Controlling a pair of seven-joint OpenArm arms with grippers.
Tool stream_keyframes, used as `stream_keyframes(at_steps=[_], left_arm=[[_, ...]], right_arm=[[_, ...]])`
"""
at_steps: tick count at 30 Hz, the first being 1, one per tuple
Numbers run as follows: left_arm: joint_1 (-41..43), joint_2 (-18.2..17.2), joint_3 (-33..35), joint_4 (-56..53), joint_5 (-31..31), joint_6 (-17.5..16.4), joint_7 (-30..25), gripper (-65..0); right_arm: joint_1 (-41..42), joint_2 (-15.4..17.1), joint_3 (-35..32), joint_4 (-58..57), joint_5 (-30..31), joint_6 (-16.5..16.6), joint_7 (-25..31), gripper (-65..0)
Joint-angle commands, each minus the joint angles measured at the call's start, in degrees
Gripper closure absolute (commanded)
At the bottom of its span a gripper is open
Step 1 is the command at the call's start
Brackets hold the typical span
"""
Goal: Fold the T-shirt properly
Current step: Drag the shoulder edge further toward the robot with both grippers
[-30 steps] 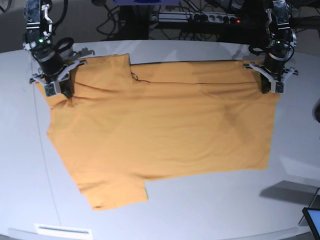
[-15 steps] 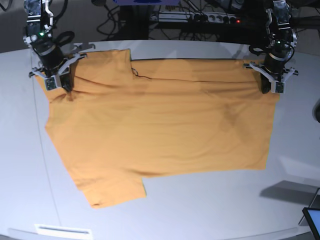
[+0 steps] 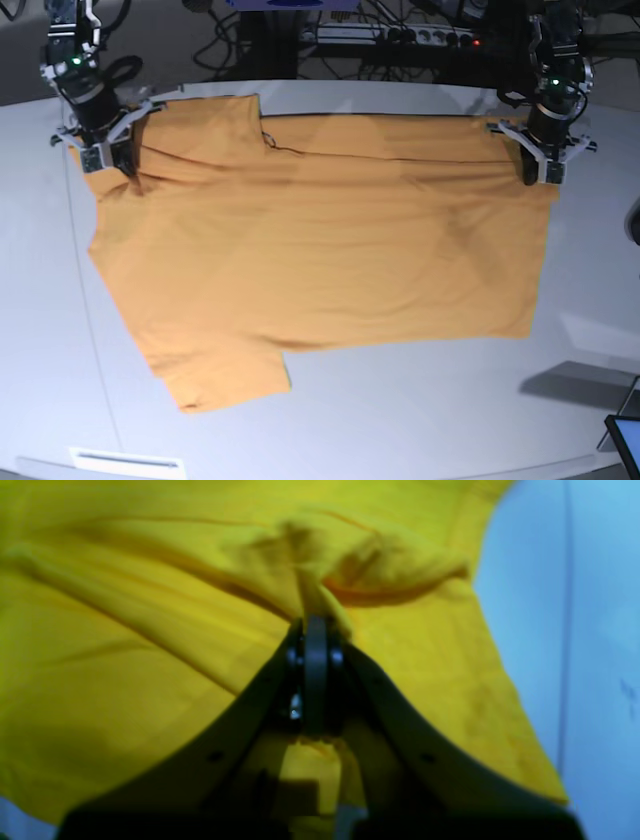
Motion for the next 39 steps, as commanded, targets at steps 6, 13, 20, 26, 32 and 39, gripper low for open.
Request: stream_keyframes(at_steps=[6,13,20,26,32,39], left_arm=[[2.72,2.72,0.53,-1.77,7.54,-1.16,15.23,0.0],[4.04,3.51,0.53,0.25,7.81,-1.16,15.23,0.0],[4.74,3.51,0.53,0.25,7.72,-1.16,15.23,0.0],[6.24,3.51,0.44,0.43,7.72,-1.16,15.32,0.0],[6.85,3.60,0.44,0.43,7.72,-1.16,15.32,0.0],[6.85,3.60,-2.28,0.34,7.72,-1.16,15.23,0.0]], right_arm=[[-1.63,0.77,0.55,-0.11,-2.92,-1.89,-5.72,0.0],[-1.80,0.77,0.55,-0.11,-2.92,-1.89,-5.72,0.0],[-2.59,0.77,0.55,-0.11,-2.92,-1.89,-5.72,0.0],[-3.47,0.77,0.64,-0.11,-2.92,-1.89,-5.72,0.0],[-3.47,0.77,0.64,-0.02,-2.92,-1.89,-5.72,0.0],[-3.47,0.77,0.64,-0.02,-2.92,-1.89,-5.72,0.0]])
